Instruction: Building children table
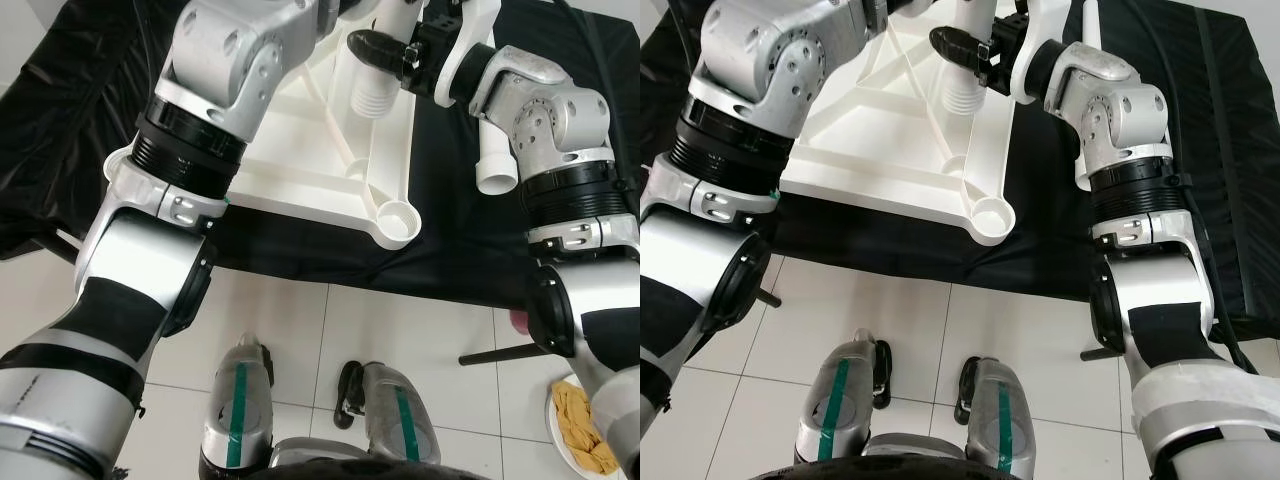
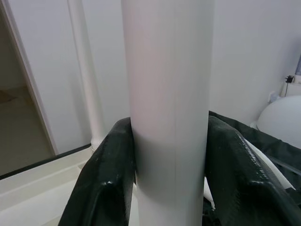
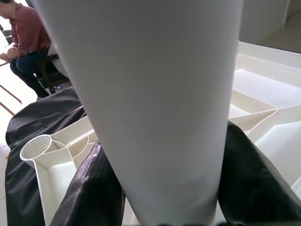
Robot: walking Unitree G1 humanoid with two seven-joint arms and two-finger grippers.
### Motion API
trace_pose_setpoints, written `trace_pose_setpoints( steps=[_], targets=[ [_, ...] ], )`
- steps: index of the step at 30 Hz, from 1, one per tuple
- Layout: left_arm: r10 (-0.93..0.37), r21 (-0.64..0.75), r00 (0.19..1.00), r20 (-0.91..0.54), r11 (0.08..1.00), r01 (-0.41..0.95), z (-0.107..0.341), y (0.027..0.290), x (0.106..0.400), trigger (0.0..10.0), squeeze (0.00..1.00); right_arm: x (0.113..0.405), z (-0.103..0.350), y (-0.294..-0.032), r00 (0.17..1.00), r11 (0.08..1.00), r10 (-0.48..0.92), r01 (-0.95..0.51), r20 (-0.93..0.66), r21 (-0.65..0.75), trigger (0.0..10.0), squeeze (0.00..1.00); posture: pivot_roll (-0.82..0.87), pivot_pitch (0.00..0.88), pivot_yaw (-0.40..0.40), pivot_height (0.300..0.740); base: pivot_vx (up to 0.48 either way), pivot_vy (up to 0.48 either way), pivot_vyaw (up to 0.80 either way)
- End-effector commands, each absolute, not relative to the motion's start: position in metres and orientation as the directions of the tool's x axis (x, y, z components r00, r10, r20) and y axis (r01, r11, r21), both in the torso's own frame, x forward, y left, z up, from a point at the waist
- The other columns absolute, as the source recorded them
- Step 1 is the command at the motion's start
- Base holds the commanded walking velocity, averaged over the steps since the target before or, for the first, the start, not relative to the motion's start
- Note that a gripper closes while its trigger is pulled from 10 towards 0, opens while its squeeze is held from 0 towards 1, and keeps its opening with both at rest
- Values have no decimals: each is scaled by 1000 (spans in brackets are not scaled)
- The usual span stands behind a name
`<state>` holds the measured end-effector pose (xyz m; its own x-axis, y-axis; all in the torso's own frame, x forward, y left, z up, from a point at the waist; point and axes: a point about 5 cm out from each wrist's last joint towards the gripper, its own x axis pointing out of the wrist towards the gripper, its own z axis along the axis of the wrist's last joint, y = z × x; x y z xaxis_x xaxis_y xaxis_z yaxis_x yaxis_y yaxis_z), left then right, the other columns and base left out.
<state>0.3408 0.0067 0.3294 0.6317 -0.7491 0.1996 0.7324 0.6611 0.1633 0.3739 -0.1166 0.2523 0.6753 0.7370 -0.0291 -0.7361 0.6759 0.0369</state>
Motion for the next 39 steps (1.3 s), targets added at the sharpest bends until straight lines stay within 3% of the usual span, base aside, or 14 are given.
trace_pose_setpoints(
  steps=[1,3,4,10,12,13,14,16,17,19,21,25,34,39],
  targets=[
    [-914,199,378,148,401,894,325,-9,322,10000,451,376,257,-122,699,698,715,-714,-8,45,0,0,77,35,-20,740,0,0,0],
    [-915,178,373,153,397,901,324,-10,321,10000,451,375,256,-121,701,701,713,-712,-6,48,0,0,77,36,-20,740,0,0,0],
    [-916,151,367,159,390,908,324,-11,320,10000,1000,375,255,-121,703,702,711,-710,-5,50,0,0,77,36,-19,740,0,0,0],
    [-914,106,368,169,389,915,325,-10,320,10000,1000,376,254,-122,719,717,695,-694,14,67,0,0,77,39,-17,740,0,0,0],
    [-894,-103,377,242,362,926,335,-5,321,10000,1000,377,250,-126,779,765,623,-627,72,147,0,0,80,41,-16,740,0,0,0],
    [-894,-103,377,242,362,926,335,-5,321,10000,1000,377,250,-126,779,765,623,-627,72,147,0,0,80,41,-16,740,0,0,0],
    [-879,-192,389,277,346,918,338,-2,321,10000,769,377,247,-129,806,785,586,-591,88,183,3961,0,79,42,-15,740,0,0,0],
    [-879,-192,389,277,346,918,338,-2,321,10000,769,377,247,-129,806,785,586,-591,88,183,3961,0,79,42,-15,740,0,0,0],
    [-859,-274,407,309,330,903,339,3,323,10000,0,377,244,-132,826,800,556,-562,94,211,10000,0,78,41,-14,740,0,0,0],
    [-859,-274,407,309,330,903,339,3,323,10000,0,377,244,-132,826,800,556,-562,94,211,10000,0,78,41,-14,740,0,0,0],
    [-791,-389,502,351,364,846,331,28,332,10000,0,374,232,-142,875,839,474,-482,96,252,10000,0,82,38,-23,740,0,0,0],
    [-779,-390,520,351,383,837,327,33,332,10000,0,373,230,-145,885,849,455,-463,93,254,10000,0,84,38,-26,740,0,0,0],
    [-749,-307,597,286,519,798,297,57,332,10000,0,370,225,-156,931,900,354,-365,88,239,10000,0,82,37,-31,740,0,0,0],
    [-682,-127,696,226,687,715,262,76,328,10000,0,364,226,-160,940,917,314,-337,136,212,10000,0,84,36,-35,740,0,0,0]
  ],
)
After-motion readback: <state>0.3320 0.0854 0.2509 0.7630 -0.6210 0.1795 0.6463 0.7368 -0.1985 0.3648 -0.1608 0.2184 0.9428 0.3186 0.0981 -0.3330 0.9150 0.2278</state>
